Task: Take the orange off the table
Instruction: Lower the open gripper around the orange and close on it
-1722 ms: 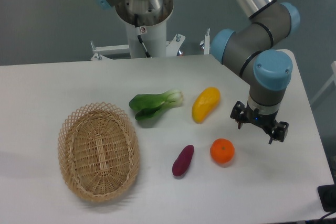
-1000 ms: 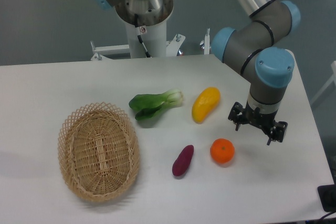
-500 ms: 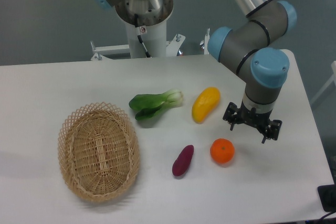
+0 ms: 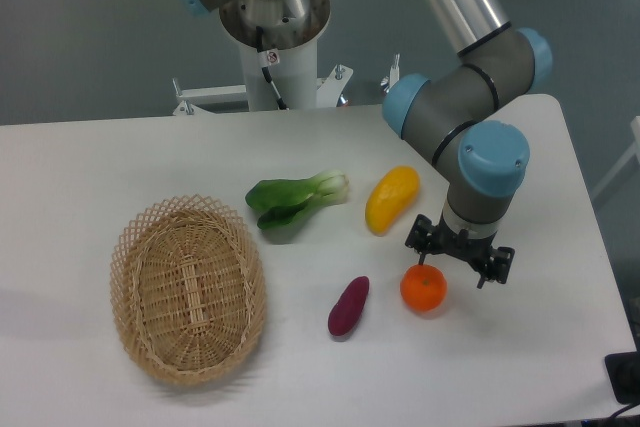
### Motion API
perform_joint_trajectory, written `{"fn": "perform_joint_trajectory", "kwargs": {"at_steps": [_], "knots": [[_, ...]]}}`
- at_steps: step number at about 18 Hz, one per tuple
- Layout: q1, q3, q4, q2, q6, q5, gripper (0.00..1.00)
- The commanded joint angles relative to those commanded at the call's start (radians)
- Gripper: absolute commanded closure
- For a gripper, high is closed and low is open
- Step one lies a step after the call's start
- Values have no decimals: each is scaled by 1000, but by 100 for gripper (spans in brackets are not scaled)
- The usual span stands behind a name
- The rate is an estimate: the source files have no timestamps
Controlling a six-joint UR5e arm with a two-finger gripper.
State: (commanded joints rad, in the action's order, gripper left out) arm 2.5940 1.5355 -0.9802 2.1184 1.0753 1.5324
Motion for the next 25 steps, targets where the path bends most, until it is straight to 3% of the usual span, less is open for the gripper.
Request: {"fn": "perform_joint_trajectory", "kwargs": {"at_steps": [14,20,25], "knots": [[-25,15,17,37,12,3,0],[-25,57,98,40,12,3,0],[-43,54,123,63,0,21,0]]}}
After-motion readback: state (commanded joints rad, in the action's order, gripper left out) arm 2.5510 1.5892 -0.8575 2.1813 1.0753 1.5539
